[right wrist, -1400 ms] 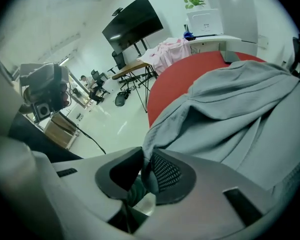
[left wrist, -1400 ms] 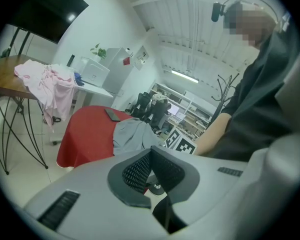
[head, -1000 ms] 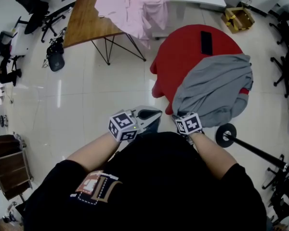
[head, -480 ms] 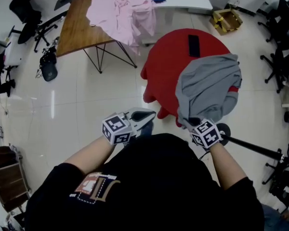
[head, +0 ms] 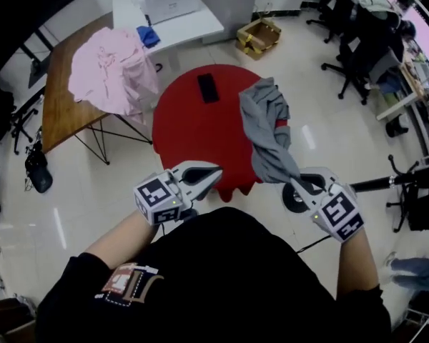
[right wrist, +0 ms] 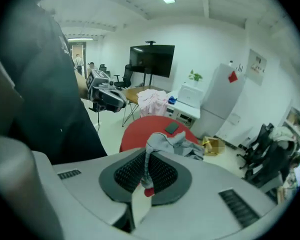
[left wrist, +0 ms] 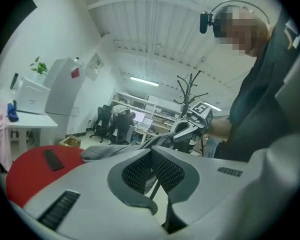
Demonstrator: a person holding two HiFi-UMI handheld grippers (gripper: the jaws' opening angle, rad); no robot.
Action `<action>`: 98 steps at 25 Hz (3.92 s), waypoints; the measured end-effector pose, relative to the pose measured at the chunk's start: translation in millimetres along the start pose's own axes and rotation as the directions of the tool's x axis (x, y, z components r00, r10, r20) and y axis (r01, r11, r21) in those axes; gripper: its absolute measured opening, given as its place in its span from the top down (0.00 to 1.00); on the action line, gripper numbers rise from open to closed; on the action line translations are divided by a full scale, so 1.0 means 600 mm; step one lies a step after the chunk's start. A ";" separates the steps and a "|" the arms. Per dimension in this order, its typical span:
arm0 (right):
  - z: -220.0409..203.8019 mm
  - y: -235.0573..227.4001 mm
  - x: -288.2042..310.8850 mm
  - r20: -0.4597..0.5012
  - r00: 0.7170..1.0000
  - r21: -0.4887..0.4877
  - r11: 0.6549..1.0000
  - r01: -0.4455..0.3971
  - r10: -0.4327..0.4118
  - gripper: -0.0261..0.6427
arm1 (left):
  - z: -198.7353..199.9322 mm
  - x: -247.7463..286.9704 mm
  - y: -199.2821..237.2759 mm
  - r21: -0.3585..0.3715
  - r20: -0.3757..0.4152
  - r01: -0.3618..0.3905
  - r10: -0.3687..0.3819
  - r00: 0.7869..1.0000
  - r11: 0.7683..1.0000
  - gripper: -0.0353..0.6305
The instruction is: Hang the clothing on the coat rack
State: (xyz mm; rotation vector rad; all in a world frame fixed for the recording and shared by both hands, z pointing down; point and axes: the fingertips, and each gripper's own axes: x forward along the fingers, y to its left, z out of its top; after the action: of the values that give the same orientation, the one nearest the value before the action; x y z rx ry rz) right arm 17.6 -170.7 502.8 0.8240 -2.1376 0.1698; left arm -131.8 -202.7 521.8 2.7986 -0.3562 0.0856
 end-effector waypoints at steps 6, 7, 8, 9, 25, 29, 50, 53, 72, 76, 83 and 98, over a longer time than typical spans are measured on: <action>0.001 -0.090 -0.234 -0.005 0.922 -0.206 0.903 0.377 -0.386 0.94 | 0.094 0.104 -0.076 0.148 0.021 0.191 -0.196 0.980 0.970 0.96; -0.008 -0.102 -0.268 -0.016 0.893 -0.248 0.867 0.432 -0.450 0.94 | 0.110 0.118 -0.089 0.169 0.024 0.219 -0.226 0.974 0.961 0.96; -0.017 -0.112 -0.300 -0.024 0.862 -0.275 0.833 0.481 -0.506 0.94 | 0.125 0.131 -0.101 0.188 0.029 0.243 -0.253 0.967 0.951 0.96; -0.027 -0.119 -0.330 -0.030 0.833 -0.290 0.802 0.522 -0.553 0.94 | 0.139 0.143 -0.114 0.207 0.033 0.265 -0.277 0.960 0.942 0.96; -0.165 -0.114 -0.887 0.036 0.226 -0.210 0.213 0.954 -0.974 0.94 | 0.203 0.302 -0.309 0.252 -0.046 0.531 -0.538 0.842 0.809 0.96; -0.155 -0.099 -1.041 0.159 0.040 -0.086 0.026 0.996 -0.986 0.94 | 0.208 0.341 -0.349 0.254 -0.065 0.571 -0.575 0.815 0.781 0.96; -0.114 -0.181 -1.213 0.615 0.144 0.325 0.415 0.850 -0.775 0.94 | 0.474 0.504 -0.586 0.443 0.061 0.598 -0.688 0.723 0.668 0.96; -0.105 -0.199 -1.214 0.625 0.165 0.320 0.443 0.837 -0.763 0.94 | 0.474 0.513 -0.596 0.452 0.058 0.604 -0.697 0.715 0.656 0.96; -0.082 -0.197 -1.194 0.545 0.299 0.207 0.472 0.857 -0.783 0.94 | 0.462 0.543 -0.563 0.391 0.088 0.628 -0.706 0.702 0.673 0.96; -0.081 -0.227 -1.189 0.498 0.321 0.187 0.461 0.867 -0.806 0.94 | 0.461 0.543 -0.560 0.393 0.088 0.625 -0.704 0.704 0.674 0.96; -0.074 -0.285 -1.195 0.498 0.342 0.253 0.510 0.822 -0.797 0.94 | 0.452 0.544 -0.546 0.393 0.072 0.606 -0.680 0.730 0.692 0.96; -0.149 -0.268 -1.172 0.470 0.448 0.330 0.622 0.710 -0.760 0.92 | 0.429 0.562 -0.516 0.340 0.066 0.606 -0.661 0.748 0.719 0.96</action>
State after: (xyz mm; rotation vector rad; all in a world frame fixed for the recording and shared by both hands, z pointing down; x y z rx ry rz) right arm 490.8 90.4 16.4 2.0055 -2.0544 -0.5333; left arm 277.6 -79.0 217.2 3.0581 0.6634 -0.3075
